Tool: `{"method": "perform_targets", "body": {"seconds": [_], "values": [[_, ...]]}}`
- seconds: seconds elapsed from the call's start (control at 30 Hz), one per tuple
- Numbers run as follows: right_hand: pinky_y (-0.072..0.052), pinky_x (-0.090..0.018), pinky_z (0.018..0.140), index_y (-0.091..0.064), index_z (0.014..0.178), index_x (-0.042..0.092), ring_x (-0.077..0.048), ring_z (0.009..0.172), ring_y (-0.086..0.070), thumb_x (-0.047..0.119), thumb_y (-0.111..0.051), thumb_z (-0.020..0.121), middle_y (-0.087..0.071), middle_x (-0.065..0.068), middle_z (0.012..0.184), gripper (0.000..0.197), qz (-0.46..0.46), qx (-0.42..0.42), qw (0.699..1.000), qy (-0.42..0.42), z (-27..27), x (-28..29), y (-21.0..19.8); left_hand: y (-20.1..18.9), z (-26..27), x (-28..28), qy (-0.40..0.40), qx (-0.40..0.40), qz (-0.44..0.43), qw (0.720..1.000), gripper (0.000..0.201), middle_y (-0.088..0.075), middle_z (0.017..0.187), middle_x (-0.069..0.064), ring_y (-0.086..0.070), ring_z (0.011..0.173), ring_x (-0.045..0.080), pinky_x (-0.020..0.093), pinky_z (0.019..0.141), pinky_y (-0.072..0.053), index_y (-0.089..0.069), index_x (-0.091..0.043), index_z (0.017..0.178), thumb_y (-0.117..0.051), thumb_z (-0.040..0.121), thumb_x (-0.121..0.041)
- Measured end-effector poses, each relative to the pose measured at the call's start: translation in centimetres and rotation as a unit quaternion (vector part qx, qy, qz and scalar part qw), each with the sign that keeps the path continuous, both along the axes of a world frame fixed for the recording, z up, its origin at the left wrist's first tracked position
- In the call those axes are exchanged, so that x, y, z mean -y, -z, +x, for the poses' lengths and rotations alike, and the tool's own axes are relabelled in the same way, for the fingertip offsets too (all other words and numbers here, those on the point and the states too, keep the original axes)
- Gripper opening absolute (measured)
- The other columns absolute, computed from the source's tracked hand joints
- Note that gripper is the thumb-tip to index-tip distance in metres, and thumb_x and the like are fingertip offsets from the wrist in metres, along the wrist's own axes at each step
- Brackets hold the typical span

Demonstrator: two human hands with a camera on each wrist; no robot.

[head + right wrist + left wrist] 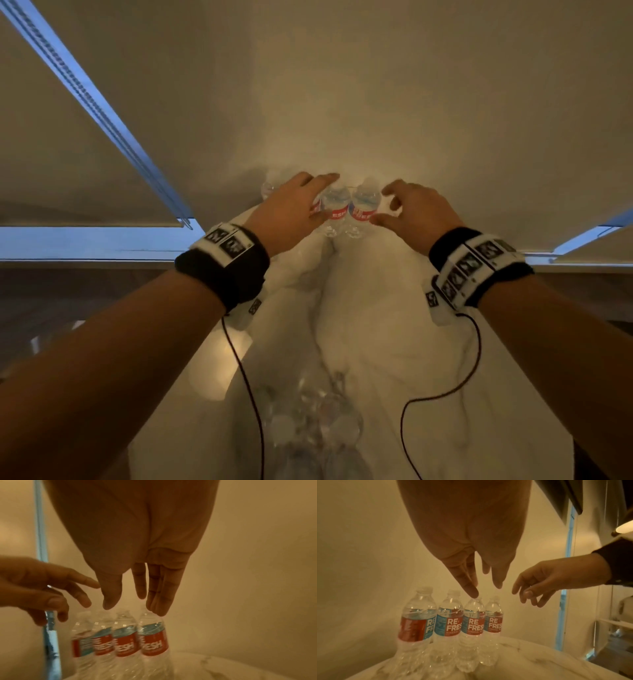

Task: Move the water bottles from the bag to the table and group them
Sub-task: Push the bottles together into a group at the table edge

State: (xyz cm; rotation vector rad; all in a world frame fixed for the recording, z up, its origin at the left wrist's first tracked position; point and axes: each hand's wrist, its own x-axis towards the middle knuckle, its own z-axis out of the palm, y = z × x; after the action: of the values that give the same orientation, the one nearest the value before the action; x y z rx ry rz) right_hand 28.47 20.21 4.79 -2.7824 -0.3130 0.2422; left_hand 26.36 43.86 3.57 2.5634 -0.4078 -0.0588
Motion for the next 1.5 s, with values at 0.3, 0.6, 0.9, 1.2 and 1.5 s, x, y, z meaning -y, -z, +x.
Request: {"method": "perform_targets", "body": {"seconds": [0.3, 0.6, 0.9, 1.2, 1.5], "values": [[-0.055, -0.032, 0.078, -0.065, 0.109, 0.035, -0.006, 0.081, -0.062, 0.057, -0.062, 0.086, -0.064, 0.013, 0.092, 0.032, 0.085, -0.133, 0.973, -0.171, -18.1, 0.3, -2.6, -3.3, -18.5, -4.3, 0.043, -0.093, -0.047, 0.994, 0.024, -0.071, 0.099, -0.013, -0.064, 0.083, 0.002, 0.020, 0.075, -0.055, -0.071, -0.033, 0.116, -0.064, 0.094, -0.040], [-0.039, -0.026, 0.071, -0.056, 0.119, 0.027, -0.013, 0.079, -0.050, 0.045, -0.064, 0.088, -0.048, 0.008, 0.094, 0.037, -0.022, -0.140, 0.948, -0.284, -23.4, -1.7, 0.7, 0.2, -25.4, -3.9, 0.098, -0.181, 0.024, 0.978, 0.037, -0.056, 0.105, -0.010, -0.059, 0.084, 0.005, 0.026, 0.078, -0.054, -0.066, -0.030, 0.122, -0.076, 0.087, -0.033], [-0.045, -0.034, 0.077, -0.063, 0.108, 0.019, -0.024, 0.089, -0.059, 0.040, -0.067, 0.087, -0.066, -0.004, 0.100, 0.030, -0.023, -0.099, 0.983, -0.155, -14.7, -4.2, -0.3, 0.5, -16.5, -4.5, -0.004, -0.153, 0.016, 0.988, 0.033, -0.059, 0.103, 0.005, -0.057, 0.084, 0.020, 0.029, 0.075, -0.045, -0.061, -0.014, 0.111, -0.075, 0.086, -0.030], [-0.043, -0.034, 0.083, -0.060, 0.122, 0.018, -0.031, 0.106, -0.059, 0.025, -0.064, 0.091, -0.061, -0.010, 0.117, 0.032, -0.019, -0.056, 0.988, -0.144, -3.6, -8.5, 0.8, 1.3, -4.7, -5.7, -0.087, -0.083, -0.013, 0.993, 0.033, -0.061, 0.105, 0.012, -0.060, 0.087, 0.029, 0.043, 0.079, -0.052, -0.059, -0.007, 0.113, -0.072, 0.086, -0.022], [-0.049, -0.042, 0.082, -0.057, 0.129, 0.023, -0.036, 0.095, -0.059, 0.008, -0.057, 0.093, -0.053, -0.011, 0.113, 0.039, -0.062, 0.001, 0.972, -0.225, 2.3, -11.2, 1.5, 2.3, 0.8, -7.0, -0.096, -0.053, 0.022, 0.994, 0.030, -0.061, 0.104, 0.015, -0.061, 0.087, 0.033, 0.033, 0.069, -0.040, -0.060, -0.006, 0.110, -0.072, 0.086, -0.020]]}}
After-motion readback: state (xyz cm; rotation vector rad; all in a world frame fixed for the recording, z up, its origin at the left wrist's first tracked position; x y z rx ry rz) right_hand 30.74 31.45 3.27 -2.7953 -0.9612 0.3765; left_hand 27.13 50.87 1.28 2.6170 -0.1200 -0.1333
